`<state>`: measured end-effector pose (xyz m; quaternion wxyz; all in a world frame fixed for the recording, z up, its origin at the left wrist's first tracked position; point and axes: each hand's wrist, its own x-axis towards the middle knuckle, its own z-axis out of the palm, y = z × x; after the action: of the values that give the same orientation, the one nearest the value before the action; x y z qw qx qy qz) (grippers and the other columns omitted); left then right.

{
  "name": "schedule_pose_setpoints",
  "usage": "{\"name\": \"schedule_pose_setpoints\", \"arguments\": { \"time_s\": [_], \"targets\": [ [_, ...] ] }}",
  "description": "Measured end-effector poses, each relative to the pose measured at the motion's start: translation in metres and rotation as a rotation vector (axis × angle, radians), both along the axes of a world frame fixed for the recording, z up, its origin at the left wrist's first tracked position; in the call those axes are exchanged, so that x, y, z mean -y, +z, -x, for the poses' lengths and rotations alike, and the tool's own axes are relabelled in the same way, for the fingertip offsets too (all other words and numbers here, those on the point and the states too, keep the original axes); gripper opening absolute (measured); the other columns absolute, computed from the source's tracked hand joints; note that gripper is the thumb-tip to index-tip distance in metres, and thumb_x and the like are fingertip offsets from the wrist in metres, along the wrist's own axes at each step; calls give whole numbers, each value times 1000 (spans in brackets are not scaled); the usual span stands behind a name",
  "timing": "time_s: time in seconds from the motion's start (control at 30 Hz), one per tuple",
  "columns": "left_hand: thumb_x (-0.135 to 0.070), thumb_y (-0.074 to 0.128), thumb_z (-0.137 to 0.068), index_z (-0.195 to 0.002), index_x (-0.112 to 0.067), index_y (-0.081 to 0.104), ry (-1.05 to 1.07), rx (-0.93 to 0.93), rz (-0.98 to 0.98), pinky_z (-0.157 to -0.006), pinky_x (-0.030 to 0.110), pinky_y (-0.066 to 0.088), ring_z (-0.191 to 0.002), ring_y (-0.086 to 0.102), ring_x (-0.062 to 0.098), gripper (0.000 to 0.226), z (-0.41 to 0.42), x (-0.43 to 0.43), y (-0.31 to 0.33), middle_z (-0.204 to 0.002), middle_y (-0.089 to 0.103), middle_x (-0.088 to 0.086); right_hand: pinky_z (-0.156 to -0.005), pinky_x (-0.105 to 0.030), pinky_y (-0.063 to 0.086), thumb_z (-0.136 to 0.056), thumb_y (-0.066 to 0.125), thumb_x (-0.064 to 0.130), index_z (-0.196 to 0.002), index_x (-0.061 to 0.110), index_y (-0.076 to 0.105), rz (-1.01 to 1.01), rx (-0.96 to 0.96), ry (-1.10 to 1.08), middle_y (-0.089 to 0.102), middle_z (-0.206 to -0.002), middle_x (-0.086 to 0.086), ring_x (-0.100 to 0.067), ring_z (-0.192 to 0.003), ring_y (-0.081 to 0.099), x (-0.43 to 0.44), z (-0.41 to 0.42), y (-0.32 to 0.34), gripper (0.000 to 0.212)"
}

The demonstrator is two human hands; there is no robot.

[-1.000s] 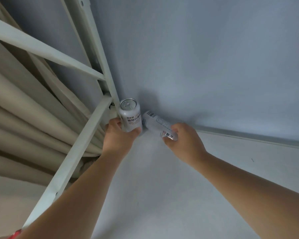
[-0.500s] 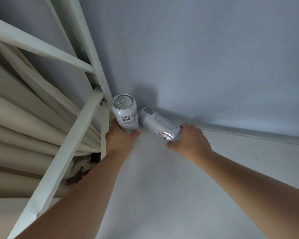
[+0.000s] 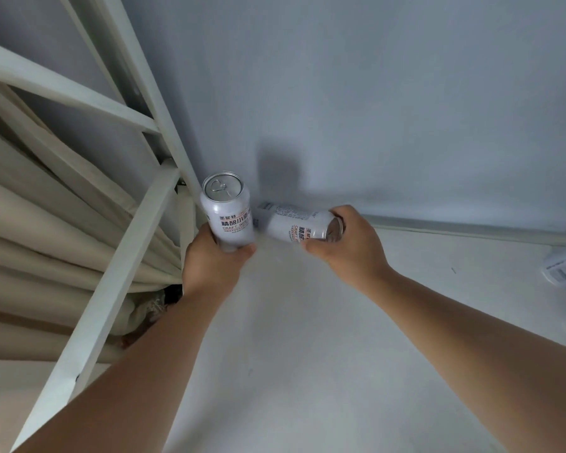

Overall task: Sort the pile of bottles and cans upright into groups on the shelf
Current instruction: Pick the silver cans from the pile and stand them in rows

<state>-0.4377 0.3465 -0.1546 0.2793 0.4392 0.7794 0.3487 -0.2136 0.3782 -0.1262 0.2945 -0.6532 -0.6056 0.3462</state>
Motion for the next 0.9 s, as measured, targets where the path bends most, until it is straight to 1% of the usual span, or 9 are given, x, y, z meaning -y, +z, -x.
{"name": "schedule_pose_setpoints", "arguments": {
  "time_s": [0.07, 0.13, 0.2, 0.33, 0.47, 0.57, 0.63, 0.7, 0.9],
  "targets": [
    [-37, 88, -72, -107, -25, 62, -30, 7, 2, -69, 25, 49, -87, 65, 9, 46, -5, 12, 10, -95, 69, -13, -62, -14, 44, -68, 88, 35, -107, 25, 62, -41, -29, -22, 68, -92, 13, -4, -83, 64, 7, -6, 10, 48],
    [-38, 87, -73, -103, -28, 61, -67, 7, 15, -60, 16, 42, -79, 61, -4, 41, -10, 24, 22, -89, 66, -17, -60, -8, 40, -68, 88, 36, -105, 28, 63, -76, -58, -38, 68, -90, 16, 2, -79, 62, 17, -12, 22, 46],
    [-42, 87, -73, -100, -31, 59, -104, -10, 25, -57, 15, 39, -77, 58, -7, 41, -18, 37, 35, -88, 64, -18, -61, -8, 40, -69, 87, 35, -104, 31, 63, -106, -83, -44, 67, -88, 18, 5, -79, 61, 29, -20, 33, 43],
    [-44, 88, -70, -100, -32, 59, -175, -30, 13, -58, 16, 40, -79, 57, -7, 44, -41, 62, 59, -88, 64, -19, -76, -22, 51, -68, 87, 31, -108, 31, 64, -162, -167, -79, 69, -97, 20, 1, -90, 65, 54, -40, 56, 47],
    [-46, 88, -70, -106, -30, 61, -252, -30, -20, -61, 17, 41, -84, 58, -7, 47, -70, 91, 82, -93, 65, -19, -75, -30, 55, -64, 87, 33, -107, 24, 62, -237, -236, -121, 67, -95, 18, -4, -88, 67, 79, -64, 80, 50],
    [-50, 87, -69, -105, -32, 60, -278, -69, -49, -66, 21, 45, -86, 59, -4, 49, -93, 110, 95, -93, 64, -20, -81, -36, 58, -63, 85, 34, -108, 24, 63, -291, -267, -106, 70, -100, 15, -7, -93, 69, 98, -85, 95, 52],
    [-52, 87, -67, -105, -31, 62, -289, -82, -66, -73, 28, 51, -90, 63, 4, 51, -109, 125, 99, -95, 67, -18, -83, -38, 59, -62, 84, 34, -109, 25, 63, -300, -274, -93, 71, -100, 15, -7, -93, 69, 111, -99, 105, 52],
    [-53, 87, -66, -104, -33, 62, -299, -86, -68, -77, 31, 53, -93, 64, 6, 50, -126, 142, 104, -96, 67, -20, -84, -38, 58, -62, 84, 34, -110, 26, 63, -303, -277, -87, 71, -99, 15, -5, -92, 69, 124, -114, 111, 52],
    [-56, 85, -65, -104, -34, 62, -296, -114, -32, -77, 33, 55, -92, 63, 5, 50, -176, 195, 104, -97, 68, -18, -86, -37, 58, -64, 83, 34, -112, 28, 64, -308, -270, -49, 71, -102, 15, -6, -95, 68, 167, -163, 120, 52]
  ]
}}
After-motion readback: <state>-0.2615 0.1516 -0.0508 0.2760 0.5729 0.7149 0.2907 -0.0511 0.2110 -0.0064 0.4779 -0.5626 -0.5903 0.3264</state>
